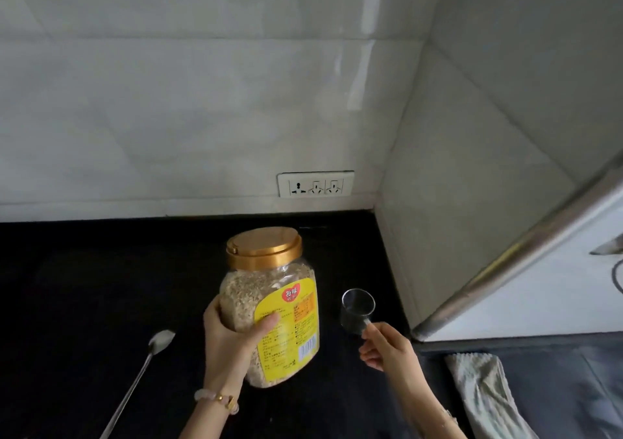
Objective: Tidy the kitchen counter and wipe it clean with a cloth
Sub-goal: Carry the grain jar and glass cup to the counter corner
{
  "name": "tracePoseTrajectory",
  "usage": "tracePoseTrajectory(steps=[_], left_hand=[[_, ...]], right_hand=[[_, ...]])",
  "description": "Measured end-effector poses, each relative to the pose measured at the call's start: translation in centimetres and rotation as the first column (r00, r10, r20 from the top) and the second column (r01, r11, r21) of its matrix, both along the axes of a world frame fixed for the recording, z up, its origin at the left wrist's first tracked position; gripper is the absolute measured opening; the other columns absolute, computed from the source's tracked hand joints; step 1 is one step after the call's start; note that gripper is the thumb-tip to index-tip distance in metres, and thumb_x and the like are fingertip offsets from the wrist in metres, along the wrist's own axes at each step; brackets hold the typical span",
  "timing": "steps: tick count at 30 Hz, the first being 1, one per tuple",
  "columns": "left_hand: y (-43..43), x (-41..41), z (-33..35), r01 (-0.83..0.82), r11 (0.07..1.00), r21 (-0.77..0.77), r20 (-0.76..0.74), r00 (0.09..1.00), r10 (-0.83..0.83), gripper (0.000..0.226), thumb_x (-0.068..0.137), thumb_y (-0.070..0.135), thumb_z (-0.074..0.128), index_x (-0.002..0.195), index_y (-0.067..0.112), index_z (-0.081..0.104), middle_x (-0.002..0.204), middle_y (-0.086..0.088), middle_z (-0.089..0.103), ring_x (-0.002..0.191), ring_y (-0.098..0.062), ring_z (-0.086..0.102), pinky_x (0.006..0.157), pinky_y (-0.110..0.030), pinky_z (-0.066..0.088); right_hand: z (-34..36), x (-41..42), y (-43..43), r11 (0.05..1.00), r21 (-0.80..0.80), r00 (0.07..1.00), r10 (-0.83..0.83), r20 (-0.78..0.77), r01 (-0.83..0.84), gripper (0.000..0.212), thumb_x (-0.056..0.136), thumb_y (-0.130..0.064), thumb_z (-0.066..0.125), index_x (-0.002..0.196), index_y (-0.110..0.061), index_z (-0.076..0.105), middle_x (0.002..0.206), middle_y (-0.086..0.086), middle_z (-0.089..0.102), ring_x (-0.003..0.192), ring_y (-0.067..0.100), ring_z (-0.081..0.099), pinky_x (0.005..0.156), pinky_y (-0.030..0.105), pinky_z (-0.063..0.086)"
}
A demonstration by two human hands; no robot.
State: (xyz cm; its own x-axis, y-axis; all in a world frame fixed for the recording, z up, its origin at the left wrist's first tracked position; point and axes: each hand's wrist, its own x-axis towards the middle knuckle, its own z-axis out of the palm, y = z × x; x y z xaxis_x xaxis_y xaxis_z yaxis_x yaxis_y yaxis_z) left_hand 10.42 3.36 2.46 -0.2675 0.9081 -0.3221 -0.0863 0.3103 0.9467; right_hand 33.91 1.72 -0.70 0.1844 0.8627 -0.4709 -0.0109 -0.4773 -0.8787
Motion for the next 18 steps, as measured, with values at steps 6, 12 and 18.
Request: tracePoseTrajectory(steps=[6, 12, 18], left_hand=[[5.3, 0.4, -0.9, 0.096, 0.993, 0.066, 0.047, 0.994, -0.099, 0.117, 0.017, 0.055, 0.087, 0.122, 0.033, 0.039, 0.118, -0.003, 0.059, 0.106, -0.021, 0.060, 0.074, -0.033, 0.052], [9.6, -0.4, -1.5, 0.204, 0.973, 0.105, -0.007, 0.979, -0.204, 0.110, 0.022, 0.056, 0.086, 0.119, 0.038, 0.037, 0.119, 0.002, 0.058, 0.106, -0.010, 0.059, 0.078, -0.026, 0.050], [13.0, -2.3, -1.9, 0.355, 0.928, 0.109, -0.131, 0.931, -0.341, 0.093, 0.036, 0.038, 0.084, 0.115, 0.051, 0.037, 0.118, 0.012, 0.056, 0.105, 0.001, 0.057, 0.081, -0.020, 0.048]], right_hand=[[-1.3, 0.2, 3.7, 0.999, -0.028, 1.000, -0.025, 0.011, 0.025, 0.026, 0.094, -0.011, 0.047, 0.071, -0.008, 0.060, 0.056, 0.002, 0.060, 0.057, 0.015, 0.057, 0.060, 0.025, 0.047], [-2.3, 0.3, 6.2, 0.998, -0.036, 0.999, -0.044, 0.005, 0.044, 0.028, 0.096, -0.014, 0.045, 0.071, -0.010, 0.059, 0.054, -0.002, 0.060, 0.051, 0.006, 0.057, 0.060, 0.023, 0.046], [-2.7, 0.0, 8.3, 0.999, -0.028, 0.999, -0.033, -0.007, 0.033, 0.028, 0.097, -0.016, 0.043, 0.073, -0.011, 0.057, 0.062, 0.002, 0.057, 0.051, 0.003, 0.055, 0.062, 0.022, 0.045]])
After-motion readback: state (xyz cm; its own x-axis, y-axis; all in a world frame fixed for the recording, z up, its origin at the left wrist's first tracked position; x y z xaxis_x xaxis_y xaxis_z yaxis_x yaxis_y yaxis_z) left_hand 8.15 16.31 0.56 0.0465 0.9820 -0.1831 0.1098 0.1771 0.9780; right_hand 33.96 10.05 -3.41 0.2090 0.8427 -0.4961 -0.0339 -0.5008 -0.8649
